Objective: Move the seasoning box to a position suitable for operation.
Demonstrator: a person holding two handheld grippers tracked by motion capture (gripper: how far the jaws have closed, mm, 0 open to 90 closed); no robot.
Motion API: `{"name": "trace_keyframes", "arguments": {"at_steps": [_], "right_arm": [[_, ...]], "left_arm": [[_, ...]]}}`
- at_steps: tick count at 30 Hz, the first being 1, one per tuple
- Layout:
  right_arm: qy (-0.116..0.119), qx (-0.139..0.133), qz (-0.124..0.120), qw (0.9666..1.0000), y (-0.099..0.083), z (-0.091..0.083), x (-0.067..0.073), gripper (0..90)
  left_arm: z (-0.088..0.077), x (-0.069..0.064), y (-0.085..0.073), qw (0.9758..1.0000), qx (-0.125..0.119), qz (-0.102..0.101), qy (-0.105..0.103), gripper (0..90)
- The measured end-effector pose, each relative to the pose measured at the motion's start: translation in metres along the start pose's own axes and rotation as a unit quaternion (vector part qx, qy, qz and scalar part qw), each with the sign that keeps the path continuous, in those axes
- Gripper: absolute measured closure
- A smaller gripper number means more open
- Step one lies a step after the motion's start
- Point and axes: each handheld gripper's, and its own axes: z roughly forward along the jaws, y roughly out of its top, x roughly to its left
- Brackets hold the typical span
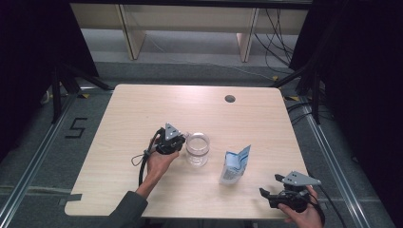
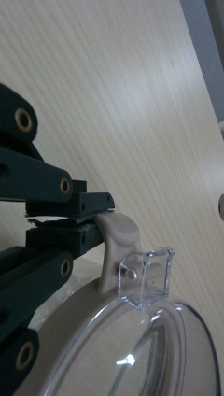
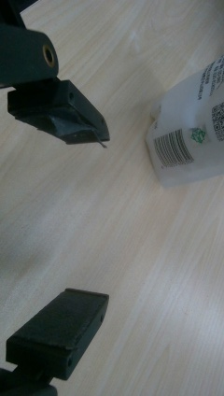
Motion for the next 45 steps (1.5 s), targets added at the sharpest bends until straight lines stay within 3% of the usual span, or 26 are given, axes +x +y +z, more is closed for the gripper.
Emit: {"name": "trace_keyframes", "arguments": {"at_steps": [1, 2, 3, 5, 9, 10, 15, 16, 17, 20, 21, 23, 25, 26, 27, 28, 29, 31, 33, 36, 40, 45], "right_arm": [[0.0, 0.001, 0.001, 1.0, 0.0, 0.0, 0.0, 19.1], [-0.001, 0.001, 0.001, 1.0, 0.0, 0.0, 0.0, 19.2], [-0.002, -0.002, -0.006, 1.0, 0.0, 0.0, 0.0, 19.1], [-0.003, -0.003, -0.008, 1.0, 0.0, 0.0, 0.0, 19.2], [0.003, 0.002, -0.001, 1.0, 0.0, 0.0, 0.001, 19.1], [0.003, 0.002, -0.001, 1.0, 0.0, 0.0, 0.001, 19.1], [-0.002, 0.002, -0.006, 1.0, 0.0, 0.0, 0.002, 19.1], [-0.004, 0.003, 0.008, 1.0, 0.0, 0.0, 0.005, 19.2], [-0.006, -0.001, -0.003, 1.0, 0.0, 0.0, 0.003, 19.2], [-0.002, 0.002, 0.001, 1.0, 0.0, 0.0, 0.004, 19.2], [-0.001, 0.004, 0.004, 1.0, 0.0, 0.0, 0.004, 19.1], [-0.006, 0.002, -0.005, 1.0, 0.0, 0.0, 0.002, 19.1], [-0.004, 0.0, 0.0, 1.0, 0.0, 0.001, 0.003, 19.2], [-0.007, -0.001, -0.005, 1.0, 0.0, 0.0, 0.003, 19.1], [-0.005, -0.001, -0.004, 1.0, 0.0, 0.0, 0.003, 19.1], [-0.007, 0.0, -0.005, 1.0, 0.0, 0.001, 0.003, 19.1], [-0.007, -0.001, -0.01, 0.9999, 0.0, 0.001, 0.002, 19.2], [-0.006, -0.001, -0.012, 0.9999, 0.0, 0.001, 0.002, 19.1], [0.016, 0.008, -0.007, 0.9998, 0.001, 0.001, 0.001, 19.1], [-0.008, -0.002, -0.009, 0.9999, 0.0, 0.001, 0.002, 19.1], [-0.001, 0.008, 0.003, 1.0, 0.0, 0.001, 0.004, 19.1], [0.003, 0.006, 0.0, 1.0, 0.0, 0.002, 0.004, 19.2]], "left_arm": [[0.0, 0.0, 0.0, 1.0, 0.0, 0.0, 0.0, 84.9], [0.0, -0.007, -0.001, 0.9989, -0.03, -0.036, -0.003, 84.8], [-0.003, -0.008, -0.001, 0.9994, -0.026, -0.024, 0.001, 84.7], [-0.01, -0.01, -0.002, 0.9995, -0.026, -0.019, 0.007, 84.4], [-0.016, -0.013, -0.006, 0.9992, -0.028, -0.028, 0.004, 84.0], [-0.019, -0.013, -0.007, 0.9996, -0.021, -0.02, 0.005, 84.1], [-0.027, -0.019, -0.014, 0.999, -0.028, -0.035, 0.001, 84.0], [-0.03, -0.019, -0.015, 0.9993, -0.023, -0.028, 0.004, 83.8], [-0.032, -0.022, -0.017, 0.9985, -0.033, -0.044, 0.004, 83.6], [-0.036, -0.025, -0.019, 0.9985, -0.033, -0.042, 0.006, 83.4], [-0.04, -0.025, -0.022, 0.9991, -0.028, -0.03, 0.004, 83.6], [-0.042, -0.029, -0.025, 0.998, -0.037, -0.05, 0.008, 83.6], [-0.044, -0.029, -0.026, 0.9982, -0.038, -0.046, 0.008, 83.7], [-0.05, -0.029, -0.028, 0.9995, -0.018, -0.026, 0.007, 83.7], [-0.048, -0.032, -0.029, 0.9981, -0.035, -0.051, 0.007, 83.7], [-0.048, -0.032, -0.029, 0.9981, -0.035, -0.051, 0.007, 83.8], [-0.055, -0.028, -0.032, 0.9999, -0.001, -0.011, 0.004, 83.9], [-0.057, -0.029, -0.033, 0.9999, 0.003, -0.013, 0.005, 84.1], [-0.061, -0.03, -0.038, 0.9996, 0.002, -0.028, 0.001, 84.1], [-0.064, -0.029, -0.042, 0.9994, 0.003, -0.034, -0.001, 84.1], [-0.074, -0.03, -0.049, 0.9989, 0.0, -0.046, -0.008, 83.2], [-0.082, -0.032, -0.055, 0.9992, -0.005, -0.04, -0.007, 82.9]]}}
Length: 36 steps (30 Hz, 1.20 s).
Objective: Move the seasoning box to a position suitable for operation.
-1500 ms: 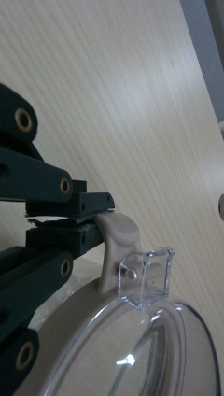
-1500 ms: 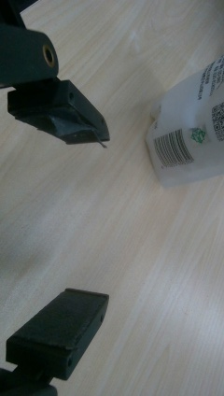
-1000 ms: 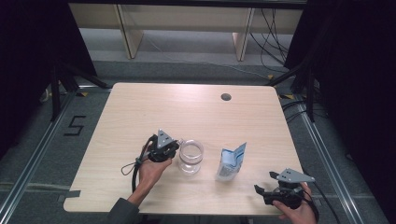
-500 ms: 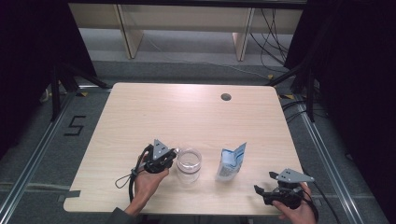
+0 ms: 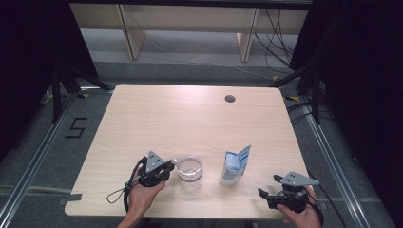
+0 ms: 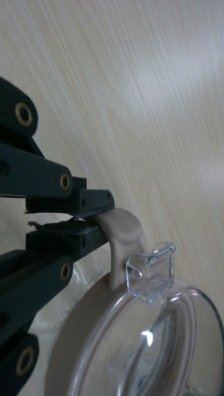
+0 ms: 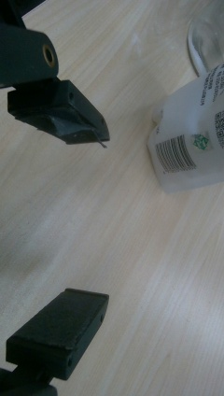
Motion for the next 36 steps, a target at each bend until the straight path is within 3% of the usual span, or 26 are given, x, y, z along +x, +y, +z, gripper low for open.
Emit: {"name": "trace_keyframes", "arguments": {"at_steps": [13, 20, 23, 30, 32, 34, 36], "right_arm": [[-0.001, 0.004, 0.0, 1.0, 0.0, -0.001, 0.0, 19.1], [0.0, 0.005, 0.003, 1.0, 0.0, 0.0, 0.002, 19.1], [0.0, 0.003, -0.008, 1.0, 0.0, 0.001, 0.001, 19.1], [0.005, 0.007, 0.008, 0.9999, 0.0, -0.001, 0.007, 19.7], [0.005, -0.009, -0.026, 0.9996, 0.003, -0.001, 0.008, 20.7], [0.009, -0.009, -0.019, 0.9997, 0.003, -0.002, 0.013, 21.2], [0.026, -0.011, -0.038, 0.9989, 0.004, -0.002, 0.02, 23.1]], "left_arm": [[-0.015, -0.008, -0.012, 0.9999, -0.008, -0.008, -0.002, 81.1], [-0.027, -0.014, -0.014, 0.9998, -0.021, -0.002, -0.001, 80.5], [-0.031, -0.015, -0.014, 0.9997, -0.023, 0.007, 0.001, 80.6], [-0.038, -0.016, -0.017, 0.9994, -0.03, -0.006, -0.016, 77.0], [-0.044, -0.016, -0.017, 0.9989, -0.031, -0.016, -0.033, 71.0], [-0.046, -0.016, -0.017, 0.9985, -0.035, -0.016, -0.038, 69.4], [-0.051, -0.016, -0.017, 0.9979, -0.038, -0.021, -0.048, 62.9]]}}
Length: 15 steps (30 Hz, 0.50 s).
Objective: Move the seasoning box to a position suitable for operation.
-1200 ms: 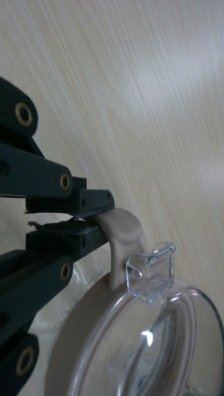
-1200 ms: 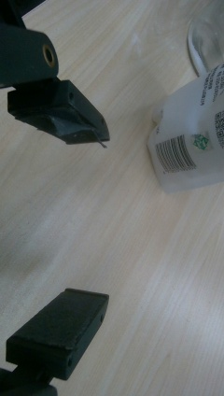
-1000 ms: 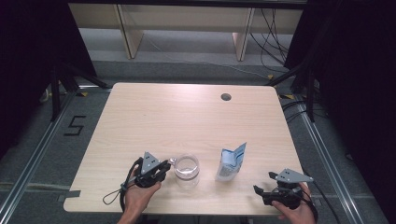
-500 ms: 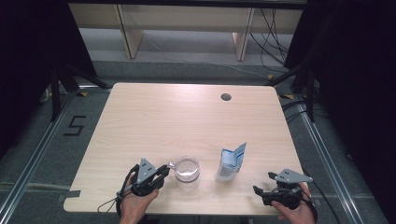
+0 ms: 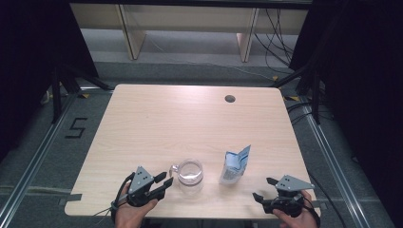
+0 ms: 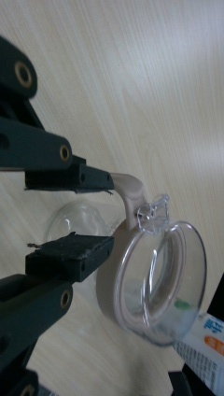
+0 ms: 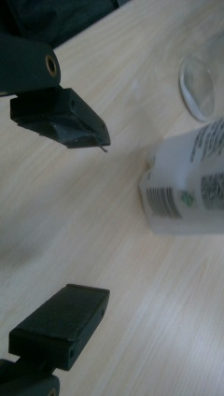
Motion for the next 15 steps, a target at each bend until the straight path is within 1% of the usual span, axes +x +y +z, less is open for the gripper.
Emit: {"name": "trace_keyframes", "arguments": {"at_steps": [1, 2, 3, 4, 5, 6, 7, 8, 9, 10, 11, 12, 13, 15], "right_arm": [[0.008, -0.001, -0.008, 0.9999, 0.001, 0.0, 0.002, 23.7], [0.009, -0.003, -0.009, 0.9999, 0.001, 0.0, 0.005, 24.4], [0.009, -0.003, 0.001, 1.0, 0.002, -0.001, 0.009, 24.9], [0.014, -0.007, -0.014, 0.9998, 0.002, 0.0, 0.008, 25.1], [0.011, -0.009, -0.01, 0.9998, 0.003, -0.001, 0.011, 25.4], [0.015, -0.01, -0.01, 0.9998, 0.003, -0.001, 0.013, 26.0], [0.02, -0.002, 0.003, 0.9998, 0.003, -0.001, 0.016, 26.5], [0.02, -0.002, 0.003, 0.9998, 0.003, -0.001, 0.016, 26.5], [0.021, -0.013, -0.02, 0.9995, 0.005, 0.001, 0.016, 28.1], [0.031, -0.01, -0.023, 0.9992, 0.005, 0.002, 0.017, 28.6], [0.03, -0.017, -0.025, 0.9991, 0.006, 0.002, 0.019, 28.8], [0.031, -0.017, -0.028, 0.999, 0.006, 0.003, 0.021, 29.1], [0.034, -0.017, -0.026, 0.9989, 0.007, 0.003, 0.023, 29.8], [0.038, -0.016, -0.029, 0.9987, 0.008, 0.003, 0.025, 30.5]], "left_arm": [[-0.002, 0.001, 0.0, 1.0, -0.003, -0.005, -0.005, 60.1], [-0.005, 0.002, 0.0, 0.9998, -0.004, -0.018, -0.011, 57.1], [-0.005, 0.002, 0.0, 0.9998, -0.004, -0.018, -0.011, 55.9], [-0.006, 0.002, -0.001, 0.9995, -0.005, -0.03, -0.009, 54.4], [-0.006, 0.005, 0.0, 0.9997, -0.005, -0.02, -0.012, 52.7], [-0.007, 0.006, -0.001, 0.9995, -0.006, -0.027, -0.015, 50.7], [-0.007, 0.008, 0.0, 0.9991, -0.006, -0.039, -0.017, 48.8], [-0.007, 0.008, 0.0, 0.9991, -0.006, -0.039, -0.017, 47.1], [-0.007, 0.009, 0.0, 0.999, -0.005, -0.041, -0.015, 45.5], [-0.008, 0.01, 0.001, 0.9987, -0.006, -0.048, -0.017, 44.2], [-0.008, 0.011, 0.002, 0.9986, -0.006, -0.051, -0.016, 43.1], [-0.007, 0.012, 0.002, 0.9979, -0.011, -0.061, -0.02, 41.9], [-0.008, 0.014, 0.003, 0.9983, -0.005, -0.054, -0.019, 41.0], [-0.007, 0.015, 0.003, 0.998, -0.005, -0.06, -0.019, 40.1]]}}
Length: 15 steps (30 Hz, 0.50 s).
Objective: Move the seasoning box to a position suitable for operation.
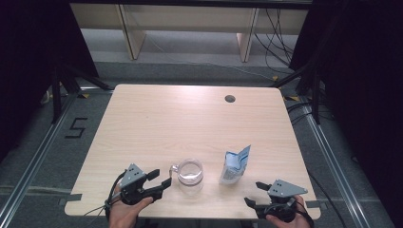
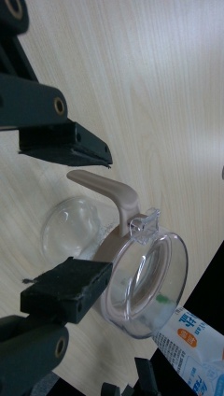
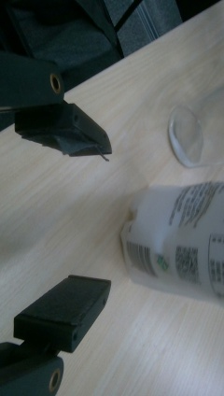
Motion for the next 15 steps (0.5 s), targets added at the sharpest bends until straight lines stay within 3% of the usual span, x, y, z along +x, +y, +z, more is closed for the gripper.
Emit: {"name": "trace_keyframes", "arguments": {"at_steps": [5, 14, 15], "right_arm": [[0.024, -0.003, -0.007, 0.9997, 0.005, 0.009, 0.011, 30.9], [0.031, 0.004, -0.021, 0.9993, 0.008, 0.014, 0.018, 30.8], [0.031, 0.004, -0.021, 0.9993, 0.008, 0.014, 0.018, 30.8]], "left_arm": [[0.003, 0.0, 0.004, 1.0, 0.005, -0.002, -0.005, 37.4], [0.008, 0.0, 0.006, 0.9999, 0.005, -0.008, -0.014, 36.8], [0.007, 0.0, 0.007, 0.9999, 0.005, -0.001, -0.014, 36.8]]}}
